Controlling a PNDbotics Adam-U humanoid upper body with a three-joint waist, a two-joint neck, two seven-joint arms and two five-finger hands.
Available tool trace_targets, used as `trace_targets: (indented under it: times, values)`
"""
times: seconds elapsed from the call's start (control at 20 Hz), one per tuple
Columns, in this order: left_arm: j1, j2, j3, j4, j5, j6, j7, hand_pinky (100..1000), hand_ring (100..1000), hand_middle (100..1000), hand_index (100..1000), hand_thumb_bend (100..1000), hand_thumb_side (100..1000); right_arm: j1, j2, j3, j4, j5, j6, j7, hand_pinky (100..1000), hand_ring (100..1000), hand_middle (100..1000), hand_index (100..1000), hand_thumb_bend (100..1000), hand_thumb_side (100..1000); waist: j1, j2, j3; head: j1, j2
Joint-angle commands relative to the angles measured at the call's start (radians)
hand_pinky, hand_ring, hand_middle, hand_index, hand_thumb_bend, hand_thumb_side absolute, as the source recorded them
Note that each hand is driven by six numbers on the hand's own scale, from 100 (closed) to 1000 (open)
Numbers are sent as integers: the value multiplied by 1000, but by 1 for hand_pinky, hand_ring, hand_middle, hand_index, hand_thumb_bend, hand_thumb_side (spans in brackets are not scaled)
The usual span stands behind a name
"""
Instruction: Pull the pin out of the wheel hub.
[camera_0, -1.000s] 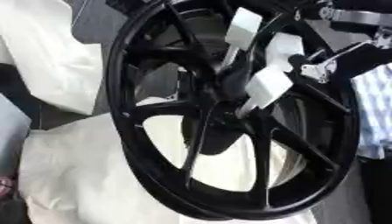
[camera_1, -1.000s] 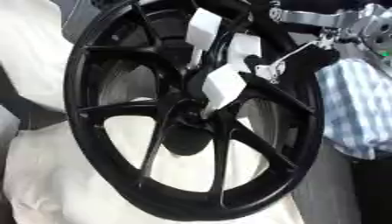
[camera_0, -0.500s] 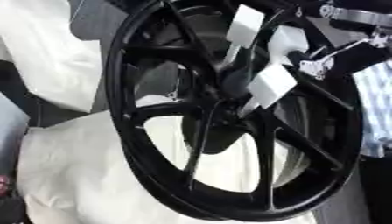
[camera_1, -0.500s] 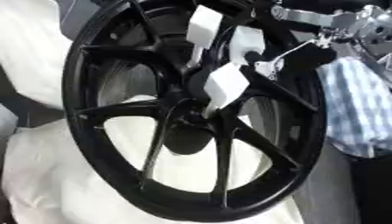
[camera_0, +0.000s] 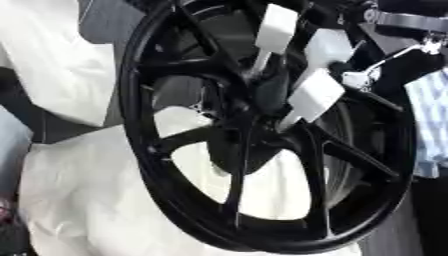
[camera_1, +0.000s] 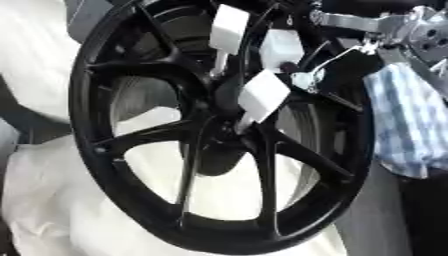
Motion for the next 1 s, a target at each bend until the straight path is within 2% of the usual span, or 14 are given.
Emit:
trace_targets:
  times: [0.05, 0.3, 0.4, 0.45, 0.7, 1.0]
  values:
    - [-8, 10, 2, -16, -7, -1, -2, 818, 630, 576, 769, 100, 742, -8, -18, -8, 8, 4, 2, -1, 953, 912, 602, 818, 100, 359, 7, -14, 2, -6, -10]
    - [-8, 9, 2, -16, -5, -1, -2, 818, 630, 576, 768, 100, 744, -11, -11, -11, 17, -21, 15, -59, 895, 824, 444, 607, 100, 294, 7, -14, 4, -10, -9]
    - [-8, 8, 3, -16, -3, -1, -2, 818, 630, 576, 768, 100, 745, -12, -11, -11, 17, -44, 26, -100, 882, 809, 429, 586, 100, 293, 8, -15, 5, -11, -9]
    - [-8, 9, 3, -16, -2, -1, -2, 818, 630, 576, 768, 100, 743, -13, -10, -12, 16, -58, 31, -119, 845, 755, 396, 545, 100, 227, 8, -16, 5, -11, -8]
    - [-6, 11, 5, -16, 4, 0, -3, 818, 631, 577, 768, 100, 742, -8, -20, -26, 5, -129, 52, -160, 831, 716, 353, 506, 100, 229, 10, -26, 2, -14, -3]
    - [3, 21, 11, -16, 8, -1, -1, 817, 633, 578, 769, 100, 732, -4, -62, -85, -41, -286, 94, -170, 839, 700, 315, 482, 100, 219, 19, -44, -13, -7, 13]
